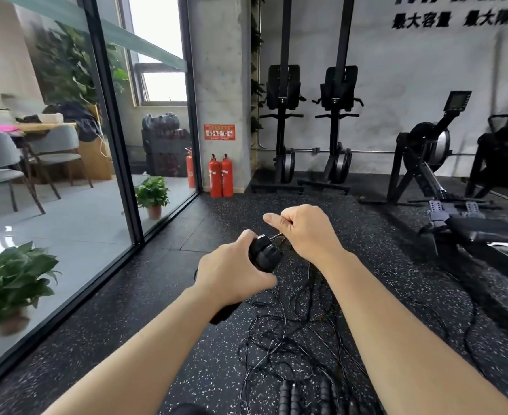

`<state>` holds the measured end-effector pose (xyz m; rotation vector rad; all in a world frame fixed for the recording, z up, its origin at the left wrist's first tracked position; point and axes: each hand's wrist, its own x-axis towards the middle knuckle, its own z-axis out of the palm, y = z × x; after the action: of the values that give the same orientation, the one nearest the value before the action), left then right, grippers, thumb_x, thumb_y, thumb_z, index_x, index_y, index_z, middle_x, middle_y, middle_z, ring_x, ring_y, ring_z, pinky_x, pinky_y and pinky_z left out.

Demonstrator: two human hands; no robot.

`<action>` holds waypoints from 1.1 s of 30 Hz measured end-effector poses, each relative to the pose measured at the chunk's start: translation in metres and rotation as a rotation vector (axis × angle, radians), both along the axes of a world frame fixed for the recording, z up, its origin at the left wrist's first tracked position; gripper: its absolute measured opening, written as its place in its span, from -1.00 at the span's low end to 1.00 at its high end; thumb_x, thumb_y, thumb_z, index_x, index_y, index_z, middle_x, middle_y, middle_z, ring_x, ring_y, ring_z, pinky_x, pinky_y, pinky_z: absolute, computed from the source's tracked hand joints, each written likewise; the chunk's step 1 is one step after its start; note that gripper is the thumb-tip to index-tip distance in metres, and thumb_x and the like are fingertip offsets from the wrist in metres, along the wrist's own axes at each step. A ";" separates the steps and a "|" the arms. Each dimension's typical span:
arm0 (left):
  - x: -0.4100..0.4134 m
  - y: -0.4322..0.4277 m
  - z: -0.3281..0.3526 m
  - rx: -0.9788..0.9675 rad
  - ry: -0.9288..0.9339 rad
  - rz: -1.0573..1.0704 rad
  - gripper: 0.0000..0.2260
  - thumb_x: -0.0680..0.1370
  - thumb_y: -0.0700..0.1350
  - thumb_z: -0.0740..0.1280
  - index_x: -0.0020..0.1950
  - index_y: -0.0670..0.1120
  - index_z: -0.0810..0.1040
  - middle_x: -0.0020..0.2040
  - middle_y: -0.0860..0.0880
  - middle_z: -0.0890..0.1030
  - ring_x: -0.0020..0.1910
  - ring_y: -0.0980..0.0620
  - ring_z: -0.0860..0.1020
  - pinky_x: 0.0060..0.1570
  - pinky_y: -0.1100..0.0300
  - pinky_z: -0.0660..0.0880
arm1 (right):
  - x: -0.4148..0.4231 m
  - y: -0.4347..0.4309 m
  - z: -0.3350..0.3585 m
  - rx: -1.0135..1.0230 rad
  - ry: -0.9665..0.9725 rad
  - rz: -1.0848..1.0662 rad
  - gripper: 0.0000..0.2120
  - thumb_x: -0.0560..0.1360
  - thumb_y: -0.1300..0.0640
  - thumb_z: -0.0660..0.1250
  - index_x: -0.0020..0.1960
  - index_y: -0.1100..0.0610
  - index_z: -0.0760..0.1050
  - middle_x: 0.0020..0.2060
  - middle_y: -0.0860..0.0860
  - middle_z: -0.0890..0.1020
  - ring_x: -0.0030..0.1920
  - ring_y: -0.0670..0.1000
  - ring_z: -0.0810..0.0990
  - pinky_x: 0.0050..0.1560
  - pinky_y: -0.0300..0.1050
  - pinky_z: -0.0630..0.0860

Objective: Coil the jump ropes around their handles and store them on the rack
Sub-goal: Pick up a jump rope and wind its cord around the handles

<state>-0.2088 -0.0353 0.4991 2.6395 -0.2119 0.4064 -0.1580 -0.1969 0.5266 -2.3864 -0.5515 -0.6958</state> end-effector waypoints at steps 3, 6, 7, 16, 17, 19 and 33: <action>-0.002 -0.002 -0.001 0.022 -0.112 0.031 -0.54 0.28 0.24 0.42 0.03 0.09 0.34 -0.07 0.13 0.46 -0.10 0.02 0.46 -0.16 0.12 0.33 | -0.002 0.009 0.004 -0.037 -0.043 -0.094 -0.41 0.56 -0.25 0.18 -0.46 0.14 0.23 -0.57 0.01 0.32 -0.49 0.05 0.32 -0.41 -0.06 0.28; -0.003 -0.001 -0.004 -0.065 -0.149 -0.010 -0.47 0.28 0.16 0.46 0.15 0.07 0.34 0.01 0.16 0.39 -0.05 0.07 0.39 -0.11 0.15 0.32 | -0.003 0.016 0.012 0.006 -0.027 -0.130 -0.40 0.56 -0.28 0.14 -0.44 0.17 0.33 -0.53 0.04 0.43 -0.41 0.10 0.45 -0.34 -0.05 0.40; -0.004 -0.001 -0.005 -0.098 -0.146 -0.026 -0.42 0.29 0.12 0.47 0.23 0.08 0.32 0.03 0.17 0.40 -0.05 0.07 0.41 -0.09 0.16 0.32 | -0.002 0.018 0.015 0.031 -0.014 -0.119 -0.40 0.56 -0.27 0.14 -0.46 0.16 0.32 -0.53 0.03 0.43 -0.41 0.09 0.46 -0.34 -0.06 0.41; -0.003 0.013 -0.007 -0.517 0.095 -0.128 -0.70 0.30 0.03 0.44 -0.05 0.20 0.41 -0.27 0.14 0.52 -0.34 0.09 0.46 -0.28 0.15 0.37 | 0.002 0.010 0.027 -0.015 0.199 -0.069 -0.41 0.53 -0.33 0.15 -0.47 0.09 0.28 -0.52 -0.03 0.46 -0.40 0.03 0.46 -0.23 -0.05 0.42; -0.002 0.015 -0.008 -0.548 0.107 -0.123 -0.73 0.28 0.04 0.43 -0.10 0.18 0.42 -0.32 0.13 0.50 -0.37 0.07 0.44 -0.29 0.15 0.36 | 0.002 0.006 0.024 0.003 0.262 -0.030 -0.42 0.52 -0.33 0.15 -0.44 0.10 0.36 -0.50 -0.06 0.50 -0.35 0.01 0.52 -0.14 -0.02 0.47; 0.002 0.020 -0.009 -0.576 0.121 -0.094 -0.77 0.22 0.08 0.40 -0.19 0.19 0.42 -0.37 0.13 0.48 -0.38 0.04 0.43 -0.29 0.14 0.37 | 0.000 0.001 0.014 0.110 0.403 0.085 -0.45 0.53 -0.32 0.15 -0.33 0.11 0.53 -0.40 -0.06 0.63 -0.20 -0.02 0.61 0.08 0.01 0.47; 0.006 0.047 0.001 -0.880 0.744 -0.421 -0.49 0.25 -0.14 0.38 0.17 -0.29 0.55 -0.23 -0.12 0.54 -0.38 0.05 0.47 -0.43 0.26 0.42 | 0.009 -0.010 -0.005 0.310 0.158 0.022 -0.54 0.53 -0.10 0.34 -0.33 0.25 0.53 -0.67 -0.12 0.27 -0.60 -0.12 0.23 -0.41 -0.17 0.22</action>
<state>-0.2026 0.0119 0.5005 1.6565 -0.2542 -0.5191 -0.1486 -0.2067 0.5217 -2.1191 -0.3726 -0.5346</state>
